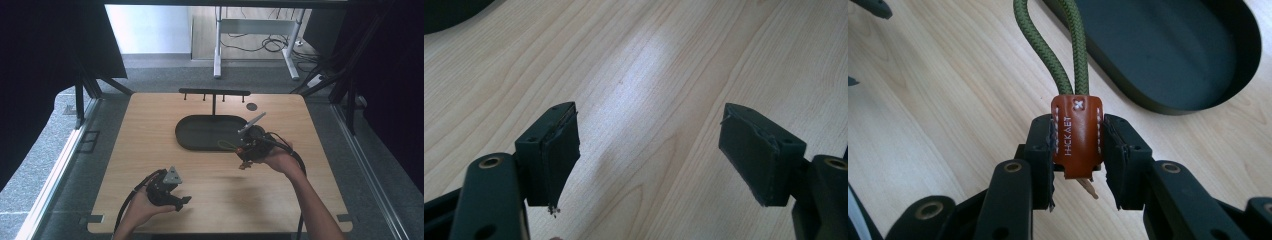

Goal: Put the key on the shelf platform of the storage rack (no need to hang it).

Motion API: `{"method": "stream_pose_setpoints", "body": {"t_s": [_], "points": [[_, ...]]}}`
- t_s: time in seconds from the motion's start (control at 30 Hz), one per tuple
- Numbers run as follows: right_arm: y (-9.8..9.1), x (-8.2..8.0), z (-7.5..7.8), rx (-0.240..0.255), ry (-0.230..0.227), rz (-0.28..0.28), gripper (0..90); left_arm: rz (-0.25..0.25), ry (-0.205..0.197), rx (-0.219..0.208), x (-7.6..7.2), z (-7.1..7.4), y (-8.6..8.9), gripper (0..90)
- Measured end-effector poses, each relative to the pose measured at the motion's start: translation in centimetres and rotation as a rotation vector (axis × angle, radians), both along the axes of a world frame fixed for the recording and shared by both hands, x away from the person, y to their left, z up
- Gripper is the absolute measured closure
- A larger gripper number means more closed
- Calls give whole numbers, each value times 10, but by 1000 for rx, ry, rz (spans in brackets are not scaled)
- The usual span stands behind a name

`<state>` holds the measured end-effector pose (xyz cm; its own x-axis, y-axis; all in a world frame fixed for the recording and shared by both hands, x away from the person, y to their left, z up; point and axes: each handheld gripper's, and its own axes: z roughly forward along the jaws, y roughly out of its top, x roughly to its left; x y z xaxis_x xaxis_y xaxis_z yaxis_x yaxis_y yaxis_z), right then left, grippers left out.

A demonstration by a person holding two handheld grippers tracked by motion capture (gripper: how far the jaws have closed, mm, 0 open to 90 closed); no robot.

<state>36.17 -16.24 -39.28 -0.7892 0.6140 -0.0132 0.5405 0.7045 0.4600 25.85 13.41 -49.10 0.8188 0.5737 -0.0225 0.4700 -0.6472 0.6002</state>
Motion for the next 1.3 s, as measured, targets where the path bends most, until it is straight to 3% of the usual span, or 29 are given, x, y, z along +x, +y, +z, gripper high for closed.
{"method": "stream_pose_setpoints", "body": {"t_s": [0.93, 1.3], "points": [[17, 51, 24, -49, -6, 14, 665, 4, -6, -19, -1, 3, 4, 249], [28, 76, 23, -57, 10, 33, 664, 0, -5, -21, 0, 3, 4, 249]]}}
